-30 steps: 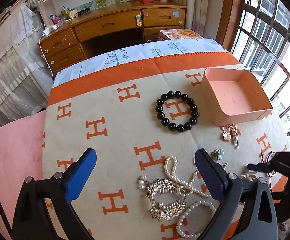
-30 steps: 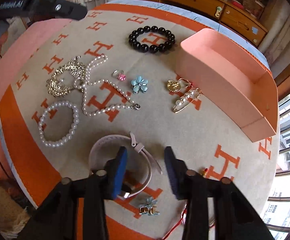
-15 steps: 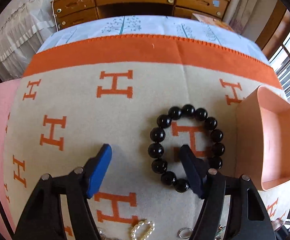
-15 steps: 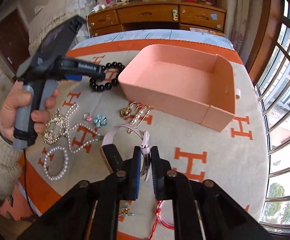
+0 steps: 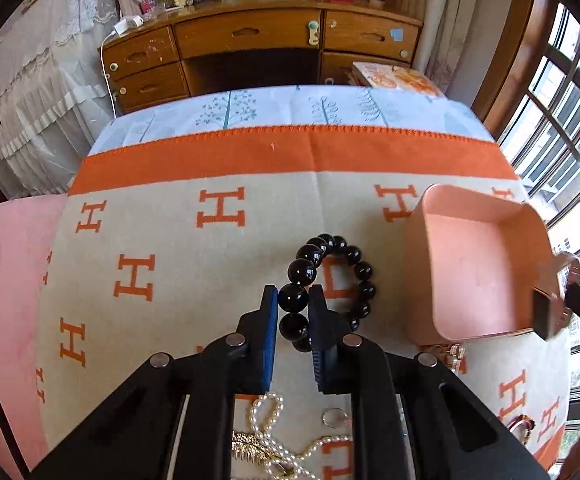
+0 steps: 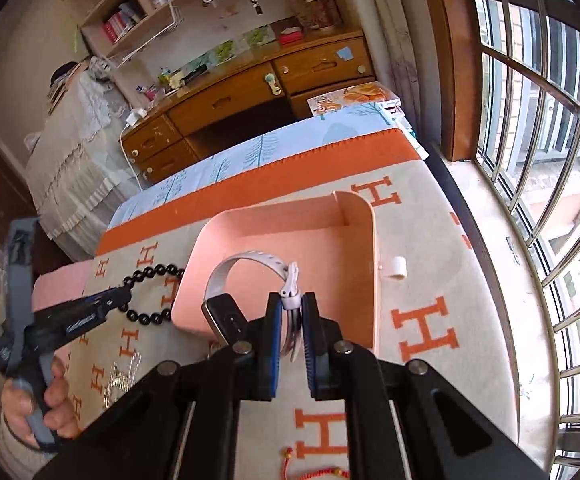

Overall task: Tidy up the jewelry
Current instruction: 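Carry the watch and bead bracelet into the pink box and open both tools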

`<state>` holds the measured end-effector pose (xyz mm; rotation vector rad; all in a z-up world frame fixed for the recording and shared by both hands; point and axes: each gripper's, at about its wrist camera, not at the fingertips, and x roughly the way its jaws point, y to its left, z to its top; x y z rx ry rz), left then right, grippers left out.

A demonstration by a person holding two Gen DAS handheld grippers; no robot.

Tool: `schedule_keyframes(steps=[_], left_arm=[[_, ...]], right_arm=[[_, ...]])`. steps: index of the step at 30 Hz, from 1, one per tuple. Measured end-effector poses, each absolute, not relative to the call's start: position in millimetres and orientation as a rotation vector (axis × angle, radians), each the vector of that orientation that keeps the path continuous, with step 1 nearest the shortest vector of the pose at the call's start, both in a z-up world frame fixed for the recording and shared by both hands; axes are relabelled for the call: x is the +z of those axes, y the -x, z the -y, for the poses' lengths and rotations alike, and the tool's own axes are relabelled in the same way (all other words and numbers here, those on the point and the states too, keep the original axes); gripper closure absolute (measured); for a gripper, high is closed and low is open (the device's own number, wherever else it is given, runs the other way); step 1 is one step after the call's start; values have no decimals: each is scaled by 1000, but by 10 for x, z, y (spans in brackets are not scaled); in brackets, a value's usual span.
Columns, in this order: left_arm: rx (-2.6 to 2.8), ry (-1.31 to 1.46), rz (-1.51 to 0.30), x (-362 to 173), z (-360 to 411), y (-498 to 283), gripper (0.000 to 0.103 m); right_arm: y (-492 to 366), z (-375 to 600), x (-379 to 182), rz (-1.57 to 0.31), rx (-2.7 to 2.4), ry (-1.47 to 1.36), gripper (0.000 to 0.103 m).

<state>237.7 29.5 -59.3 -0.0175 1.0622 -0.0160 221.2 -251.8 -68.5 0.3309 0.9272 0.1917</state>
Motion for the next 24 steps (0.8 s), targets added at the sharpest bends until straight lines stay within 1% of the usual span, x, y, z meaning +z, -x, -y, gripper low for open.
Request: schedule_keyframes(steps=[3,5,6,7,8,9,13,18,21,24], left_arm=[[-54,39,-998,-277,-232,-2221,90],[-83,42,-964,-107,-156,-2133,90],[-100,40,-949,-34,-112,-2098,90],[-114,36,-935,31,-66,-2067,90],[-126,35,-921,88,-18,-2038,90],[-139,34,-907,141,27,-2013,90],[-206,51,-865,281,240,-1970,90],[-266,54,-866,228,577,-2129,90],[-274,38,-901,56,755,-2272,90],[-251,9,-973,-256,830,-2453,90]], right_arm=[[-2455,2536,-782,-936,149,-350,93],[-2605,2519,-886,-975,106,-340,92],[-2672,2510,-943,-1003,81,-330,90],[-2720,2494,-1001,-1029,64,-318,90],[-2752,2487,-1055,-1052,49,-302,88],[-2755,2483,-1083,-1059,36,-290,90],[-2629,2518,-1027,-1031,54,-307,88],[-2313,2594,-826,-935,81,-304,87],[-2123,2661,-728,-891,75,-293,87],[-1955,2707,-656,-860,41,-257,87]])
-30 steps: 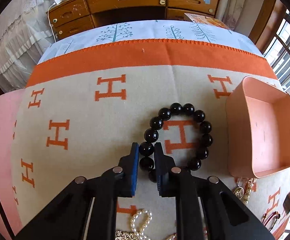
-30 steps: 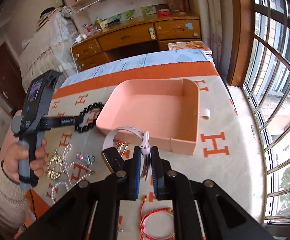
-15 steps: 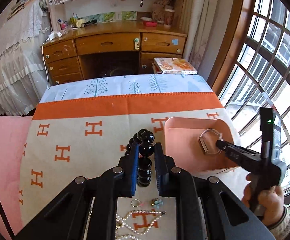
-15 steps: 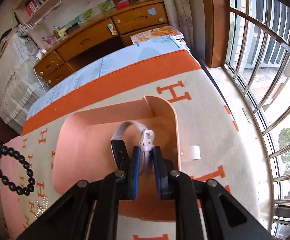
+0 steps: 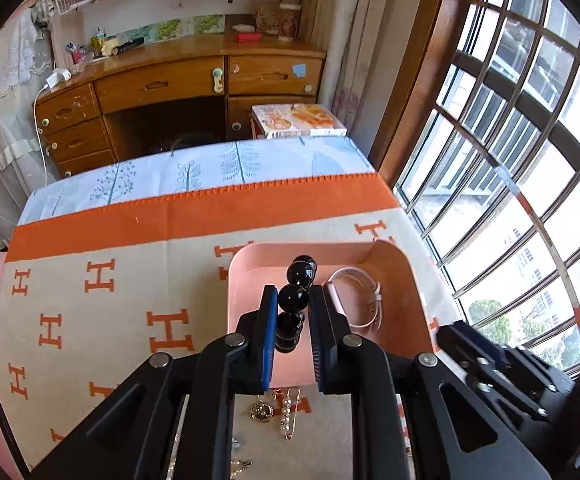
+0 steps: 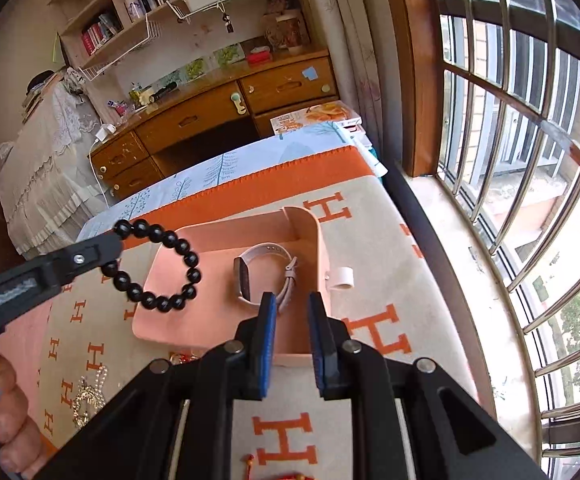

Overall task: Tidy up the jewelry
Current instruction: 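Carry the watch and bead bracelet into the pink box and open both tools, then grasp the pearl bracelet with the left tool while the right tool grasps the pearl necklace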

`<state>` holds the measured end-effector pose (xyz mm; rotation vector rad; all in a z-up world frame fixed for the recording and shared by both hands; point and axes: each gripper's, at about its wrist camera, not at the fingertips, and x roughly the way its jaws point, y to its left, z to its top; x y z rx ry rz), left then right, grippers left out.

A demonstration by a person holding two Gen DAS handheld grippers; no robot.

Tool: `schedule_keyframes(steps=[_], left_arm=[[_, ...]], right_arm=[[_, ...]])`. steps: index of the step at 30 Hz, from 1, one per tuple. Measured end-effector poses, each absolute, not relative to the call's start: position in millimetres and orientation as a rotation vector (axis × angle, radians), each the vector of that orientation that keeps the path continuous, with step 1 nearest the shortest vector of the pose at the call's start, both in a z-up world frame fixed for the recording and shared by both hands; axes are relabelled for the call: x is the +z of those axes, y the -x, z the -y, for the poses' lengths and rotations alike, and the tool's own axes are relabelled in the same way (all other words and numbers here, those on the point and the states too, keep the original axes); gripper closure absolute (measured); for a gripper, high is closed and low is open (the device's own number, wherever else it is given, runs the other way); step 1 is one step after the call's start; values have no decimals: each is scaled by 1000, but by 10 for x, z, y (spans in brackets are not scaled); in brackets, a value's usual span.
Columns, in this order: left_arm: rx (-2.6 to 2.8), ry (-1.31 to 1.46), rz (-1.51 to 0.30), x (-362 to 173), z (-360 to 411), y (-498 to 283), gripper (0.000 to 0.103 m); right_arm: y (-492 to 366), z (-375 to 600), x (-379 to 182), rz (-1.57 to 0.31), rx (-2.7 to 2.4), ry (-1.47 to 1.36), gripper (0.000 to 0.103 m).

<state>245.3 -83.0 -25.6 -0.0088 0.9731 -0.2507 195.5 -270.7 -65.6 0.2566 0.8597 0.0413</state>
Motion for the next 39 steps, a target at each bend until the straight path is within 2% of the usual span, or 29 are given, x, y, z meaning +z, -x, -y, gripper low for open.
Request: schedule_keyframes(steps=[1,3,5,7,9,18,24,30,39], left_arm=[[-230,1,-996,-353,828,-2496,85],[-206,1,-1027,-479,780,-2526,68],[-186,8,-1027,-512,683,-2478,39],[-164,9,-991,-452,557,-2376,32],[-143,-4,-958,-364,434,-2247,32],[-97,16,-862,-88,-224,-1527,31],[-80,90,-879,-65,-684,-1064,31],[-54,210,-961,-378,-1111,-740,31],[-17,199,-1168,-1153,-1270,-572,31]], right_arm=[[-1910,2713,-631,-850,25,-241,87],[-1817,2737,-598,-835,9,-228,87],[-1729,2765,-577,-823,5,-233,86],[-1647,2768,-570,-817,7,-235,83],[-1554,2749,-577,-813,13,-243,76],[-1156,2537,-569,-798,64,-236,75],[-926,2326,-536,-804,116,-215,75],[-767,2049,-561,-821,178,-166,75],[-717,1638,-724,-880,264,-103,75]])
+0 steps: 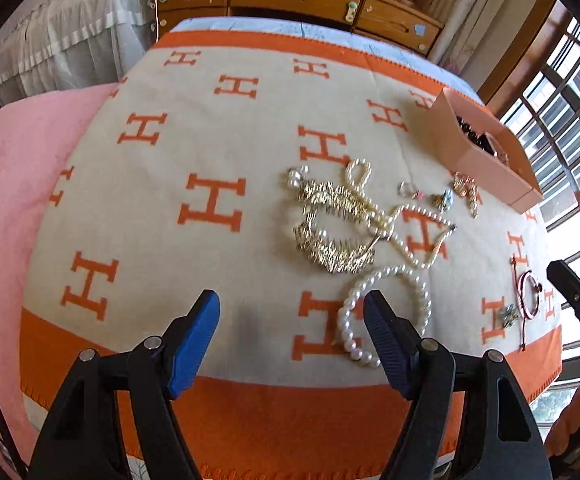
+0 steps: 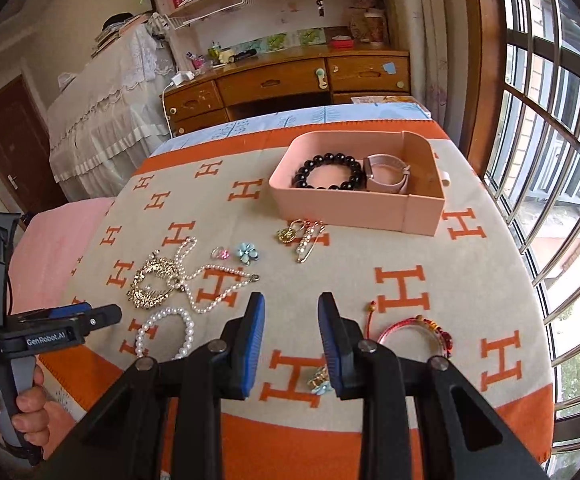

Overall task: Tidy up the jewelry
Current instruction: 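Grasp the pearl bracelet with the left tool while the right tool grasps the pearl necklace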

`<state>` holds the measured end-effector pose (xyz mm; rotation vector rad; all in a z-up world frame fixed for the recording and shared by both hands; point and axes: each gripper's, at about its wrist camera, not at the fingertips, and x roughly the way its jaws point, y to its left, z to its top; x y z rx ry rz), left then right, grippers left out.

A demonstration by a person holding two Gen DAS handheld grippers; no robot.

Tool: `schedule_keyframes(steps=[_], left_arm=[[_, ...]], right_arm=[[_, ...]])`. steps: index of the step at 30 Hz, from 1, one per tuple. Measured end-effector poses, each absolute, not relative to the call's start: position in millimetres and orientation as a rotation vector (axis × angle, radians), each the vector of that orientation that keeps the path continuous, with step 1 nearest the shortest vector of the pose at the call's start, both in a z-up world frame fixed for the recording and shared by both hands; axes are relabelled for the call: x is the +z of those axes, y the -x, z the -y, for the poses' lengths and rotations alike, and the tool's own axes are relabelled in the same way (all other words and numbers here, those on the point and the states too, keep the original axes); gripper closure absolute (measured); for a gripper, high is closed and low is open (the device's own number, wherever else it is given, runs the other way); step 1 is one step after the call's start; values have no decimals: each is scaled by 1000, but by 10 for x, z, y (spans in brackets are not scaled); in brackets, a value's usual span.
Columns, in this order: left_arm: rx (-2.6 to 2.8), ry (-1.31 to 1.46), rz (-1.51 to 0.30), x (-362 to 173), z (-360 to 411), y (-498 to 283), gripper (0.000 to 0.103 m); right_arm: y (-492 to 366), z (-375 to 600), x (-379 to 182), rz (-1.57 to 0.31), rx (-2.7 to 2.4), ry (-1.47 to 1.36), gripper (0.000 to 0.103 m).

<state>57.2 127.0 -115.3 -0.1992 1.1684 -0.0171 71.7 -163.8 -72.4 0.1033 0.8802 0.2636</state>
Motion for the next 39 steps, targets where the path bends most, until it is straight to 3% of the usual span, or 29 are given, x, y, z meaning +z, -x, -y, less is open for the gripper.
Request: schedule_keyframes(steps=[12,15,16,17,18,19,31,39], left_arm=[[-79,23,-1195,-1353,-849,-649,32],[-96,-32,-1188,-1332,-752,-675,49],[-106,-45,-1188,-1314,-727,-679,62],[-121,-56,-1185,-1295,-701,-682,83],[-139,-59,-1190,-1286,-685,-678,93],[-148,-56,-1197,-1284,-678,-674,96],[-209,154,-1063,-1027,-1003,-449,98],[-207,225,-1040,-1085,-1263,-400,98]], right_arm=[[-699,1381,-935,-950,331,-63,75],[-721,1408,-961,-957,332,-73,75],[-727,1417,-971,-959,333,-77,75],[-736,1422,-983,-962,333,-80,75],[-747,1428,-995,-967,334,-82,75],[-762,1432,-1006,-971,336,-84,75],[-966,1135,-1034,-1001,493,-49,75],[-1448,727,-1135,-1147,615,-161,75]])
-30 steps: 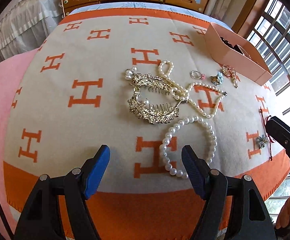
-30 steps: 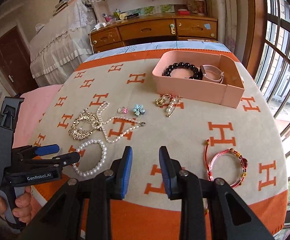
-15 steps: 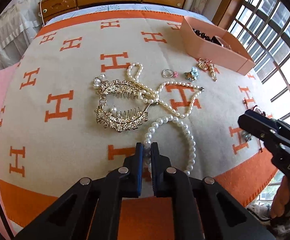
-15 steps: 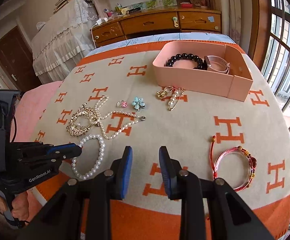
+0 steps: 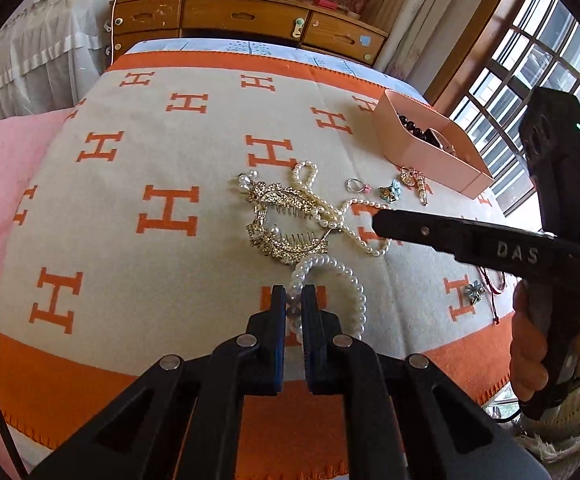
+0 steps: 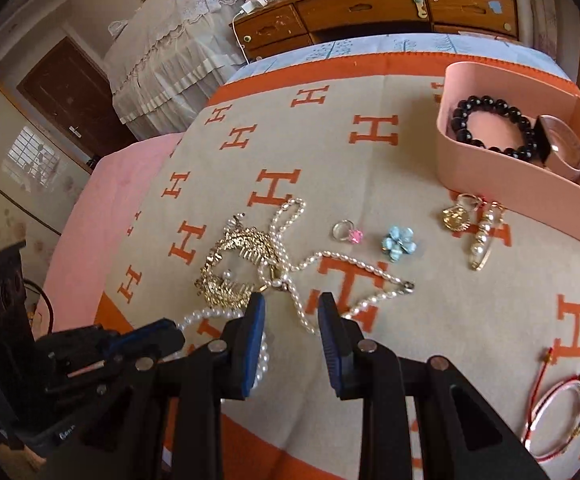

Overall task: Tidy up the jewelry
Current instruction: 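Grasp the pearl bracelet with the left tool while the right tool grasps the pearl necklace, then lift both pearl pieces into the pink box and open both tools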

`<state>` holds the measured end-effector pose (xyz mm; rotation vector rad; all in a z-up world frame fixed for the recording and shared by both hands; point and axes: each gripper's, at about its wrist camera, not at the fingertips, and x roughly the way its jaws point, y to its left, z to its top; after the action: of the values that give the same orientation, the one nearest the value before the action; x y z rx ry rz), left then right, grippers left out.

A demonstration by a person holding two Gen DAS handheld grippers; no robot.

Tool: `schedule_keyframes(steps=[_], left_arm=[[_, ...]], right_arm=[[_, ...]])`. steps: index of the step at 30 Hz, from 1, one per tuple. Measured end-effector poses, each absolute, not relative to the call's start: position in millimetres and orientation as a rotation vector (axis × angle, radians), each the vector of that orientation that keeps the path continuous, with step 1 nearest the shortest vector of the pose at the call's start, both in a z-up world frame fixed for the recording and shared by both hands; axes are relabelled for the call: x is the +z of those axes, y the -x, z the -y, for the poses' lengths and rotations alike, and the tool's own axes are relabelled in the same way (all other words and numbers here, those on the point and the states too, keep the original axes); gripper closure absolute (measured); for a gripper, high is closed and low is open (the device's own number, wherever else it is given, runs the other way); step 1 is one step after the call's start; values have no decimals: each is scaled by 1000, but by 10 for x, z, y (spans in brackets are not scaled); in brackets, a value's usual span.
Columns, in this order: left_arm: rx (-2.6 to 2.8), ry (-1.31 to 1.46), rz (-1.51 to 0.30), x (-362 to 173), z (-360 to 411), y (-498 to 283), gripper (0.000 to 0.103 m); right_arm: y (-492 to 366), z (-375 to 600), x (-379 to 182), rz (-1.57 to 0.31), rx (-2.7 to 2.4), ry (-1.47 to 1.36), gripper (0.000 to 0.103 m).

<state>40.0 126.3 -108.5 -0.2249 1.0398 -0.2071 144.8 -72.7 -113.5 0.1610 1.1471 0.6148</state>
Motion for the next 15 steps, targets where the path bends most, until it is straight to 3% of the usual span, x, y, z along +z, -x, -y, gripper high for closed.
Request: schedule_keyframes(steps=[9,14,15], left_arm=[[-263,281,-1033,-1122,-1380,-369,98],[-271,313,-1043,-1150,-1445,-381,98],[-272,317,-1042,-1149,-1450,-375,98]], right_arm=[[-1720,430,-1322,-1275,548,-184,77],[-1738,325,-1330,-1278,515,-125,98],[-1738,326,-1327,-1274,515,-123,98]])
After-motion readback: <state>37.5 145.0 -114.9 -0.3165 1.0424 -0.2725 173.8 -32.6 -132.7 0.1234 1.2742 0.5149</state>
